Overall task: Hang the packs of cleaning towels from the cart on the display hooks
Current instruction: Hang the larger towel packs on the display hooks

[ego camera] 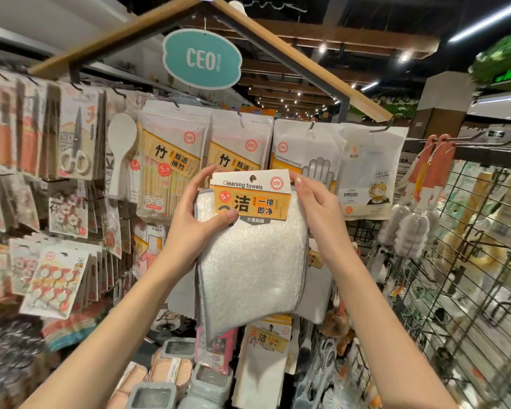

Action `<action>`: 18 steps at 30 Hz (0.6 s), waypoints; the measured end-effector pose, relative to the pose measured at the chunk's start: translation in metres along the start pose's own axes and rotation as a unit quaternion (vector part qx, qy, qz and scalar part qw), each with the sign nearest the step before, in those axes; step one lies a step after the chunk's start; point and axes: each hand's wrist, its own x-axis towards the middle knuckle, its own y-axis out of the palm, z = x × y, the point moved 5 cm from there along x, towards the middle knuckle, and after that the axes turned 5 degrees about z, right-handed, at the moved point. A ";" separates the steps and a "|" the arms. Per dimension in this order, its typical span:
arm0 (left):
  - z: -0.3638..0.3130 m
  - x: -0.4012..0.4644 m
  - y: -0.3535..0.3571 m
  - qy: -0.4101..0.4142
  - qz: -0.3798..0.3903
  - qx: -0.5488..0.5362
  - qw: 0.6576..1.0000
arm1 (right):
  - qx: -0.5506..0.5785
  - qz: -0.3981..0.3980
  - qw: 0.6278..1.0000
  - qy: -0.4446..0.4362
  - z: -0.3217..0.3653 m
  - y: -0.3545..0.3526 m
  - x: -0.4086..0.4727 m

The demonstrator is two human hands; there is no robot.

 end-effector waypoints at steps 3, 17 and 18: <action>-0.001 0.002 -0.003 0.001 -0.022 0.012 1.000 | -0.017 0.006 1.000 -0.012 0.008 0.008 -0.005; -0.002 0.009 -0.005 -0.032 -0.060 0.006 0.998 | 0.035 -0.001 0.997 -0.070 0.011 0.006 -0.013; -0.001 0.010 -0.005 -0.038 -0.057 0.005 0.998 | 0.036 -0.011 0.997 -0.070 0.010 0.005 -0.012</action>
